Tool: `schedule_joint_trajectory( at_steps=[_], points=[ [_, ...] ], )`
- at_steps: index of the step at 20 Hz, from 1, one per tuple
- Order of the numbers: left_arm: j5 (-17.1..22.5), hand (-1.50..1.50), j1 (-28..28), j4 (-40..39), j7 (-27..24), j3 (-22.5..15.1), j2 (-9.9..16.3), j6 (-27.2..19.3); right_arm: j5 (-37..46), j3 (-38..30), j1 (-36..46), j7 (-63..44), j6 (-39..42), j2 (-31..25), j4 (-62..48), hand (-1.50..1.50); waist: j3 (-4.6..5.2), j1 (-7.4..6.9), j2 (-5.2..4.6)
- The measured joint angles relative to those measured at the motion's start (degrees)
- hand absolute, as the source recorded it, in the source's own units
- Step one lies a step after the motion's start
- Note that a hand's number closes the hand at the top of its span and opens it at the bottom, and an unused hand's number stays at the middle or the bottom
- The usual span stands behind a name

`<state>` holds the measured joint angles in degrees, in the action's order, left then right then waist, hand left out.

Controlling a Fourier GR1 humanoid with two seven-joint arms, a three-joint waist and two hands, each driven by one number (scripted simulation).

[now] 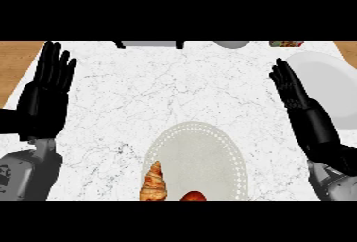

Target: Pick the tomato from the placemat and place it in the plate

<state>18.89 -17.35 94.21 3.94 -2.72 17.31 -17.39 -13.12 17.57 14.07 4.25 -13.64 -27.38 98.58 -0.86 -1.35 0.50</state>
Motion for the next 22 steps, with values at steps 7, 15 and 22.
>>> schedule_joint_trajectory(
  at_steps=[7,15,22],
  points=[
    [-4.1,0.0,5.3,-4.4,-0.8,-4.0,3.3,4.5,1.4,11.5,0.8,-15.1,-3.9,8.7,-5.0,1.5,1.43,-1.82,-1.07],
    [-5.6,0.0,12.1,-11.8,-5.7,-5.2,5.0,9.1,22.6,27.3,-2.1,-26.8,-27.0,21.8,-9.7,-1.5,1.26,0.66,-0.38],
    [-6.3,0.0,15.0,-14.9,-10.4,-4.3,4.8,11.0,46.8,36.9,-4.7,-44.7,-32.7,25.6,-6.7,-1.5,1.1,2.05,-0.03]
  ],
)
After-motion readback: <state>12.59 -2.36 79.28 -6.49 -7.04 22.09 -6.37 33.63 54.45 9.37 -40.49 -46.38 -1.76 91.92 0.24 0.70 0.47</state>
